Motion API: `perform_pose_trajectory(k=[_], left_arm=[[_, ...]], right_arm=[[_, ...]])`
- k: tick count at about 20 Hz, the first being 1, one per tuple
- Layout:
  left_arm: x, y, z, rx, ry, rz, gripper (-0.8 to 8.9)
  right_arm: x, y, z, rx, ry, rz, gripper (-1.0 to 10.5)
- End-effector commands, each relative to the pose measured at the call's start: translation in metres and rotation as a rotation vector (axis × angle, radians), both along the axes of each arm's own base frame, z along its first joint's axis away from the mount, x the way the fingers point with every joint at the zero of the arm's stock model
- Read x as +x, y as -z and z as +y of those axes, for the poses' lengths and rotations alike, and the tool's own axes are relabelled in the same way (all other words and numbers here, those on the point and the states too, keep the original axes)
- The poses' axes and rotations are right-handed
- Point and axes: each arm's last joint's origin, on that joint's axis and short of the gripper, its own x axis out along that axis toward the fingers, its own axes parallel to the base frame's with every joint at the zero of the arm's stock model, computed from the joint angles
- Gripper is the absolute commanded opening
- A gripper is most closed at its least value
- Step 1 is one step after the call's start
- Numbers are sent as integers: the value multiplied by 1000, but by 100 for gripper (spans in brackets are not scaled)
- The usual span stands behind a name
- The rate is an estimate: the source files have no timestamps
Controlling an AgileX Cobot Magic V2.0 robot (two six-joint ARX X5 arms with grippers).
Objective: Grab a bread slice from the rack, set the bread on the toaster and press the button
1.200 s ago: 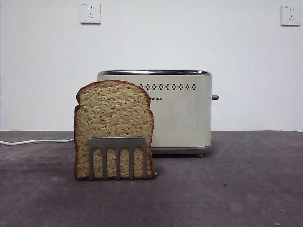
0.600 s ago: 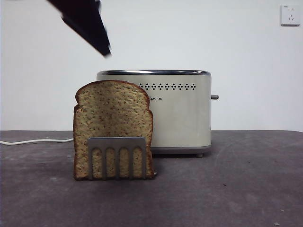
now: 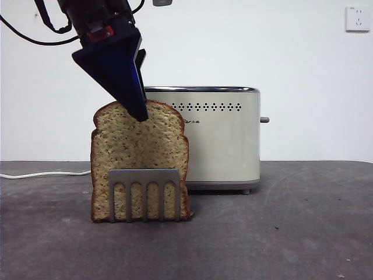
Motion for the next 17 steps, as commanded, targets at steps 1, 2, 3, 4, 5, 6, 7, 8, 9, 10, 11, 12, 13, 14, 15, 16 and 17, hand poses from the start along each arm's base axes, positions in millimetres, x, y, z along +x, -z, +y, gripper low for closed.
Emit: perform_pose_trajectory(k=[1, 2, 3, 4, 5, 6, 7, 8, 9, 10, 11, 12, 13, 14, 15, 16, 17], left_arm=[[1, 2, -1, 8, 10, -2, 21], [0, 2, -1, 9, 10, -2, 19], [1, 2, -1, 14, 7, -6, -14], [1, 2, 0, 20, 3, -11, -9], [1, 2, 0, 19, 3, -11, -9], [1, 2, -1, 18, 3, -12, -9], [1, 2, -1, 17, 4, -13, -9], [1, 1, -1, 16, 3, -16, -9], [1, -1, -1, 12, 4, -20, -9], [1, -4, 0, 7, 3, -27, -9], [1, -7, 0, 3, 3, -31, -9], [0, -13, 0, -1, 3, -36, -9], [0, -21, 0, -6, 3, -42, -9], [0, -30, 0, -11, 3, -48, -8], [0, -40, 0, -17, 3, -56, -9], [-1, -52, 1, -24, 3, -64, -9], [-2, -65, 2, -31, 3, -73, -9]], right_arm=[[0, 0, 0, -3, -7, -5, -12], [0, 0, 0, -3, -7, -5, -12], [0, 0, 0, -3, -7, -5, -12], [0, 0, 0, -3, -7, -5, -12], [0, 0, 0, -3, -6, -5, -12], [0, 0, 0, -3, -6, -5, -12], [0, 0, 0, -3, -6, -5, -12], [0, 0, 0, -3, -6, -5, -12], [0, 0, 0, -3, -6, -5, -12], [0, 0, 0, -3, -6, -5, -12], [0, 0, 0, -3, -6, -5, -12], [0, 0, 0, -3, -6, -5, -12], [0, 0, 0, -3, -6, -5, -12], [0, 0, 0, -3, -6, -5, -12], [0, 0, 0, -3, -6, -5, -12], [0, 0, 0, -3, -6, -5, -12], [0, 0, 0, -3, -6, -5, -12]])
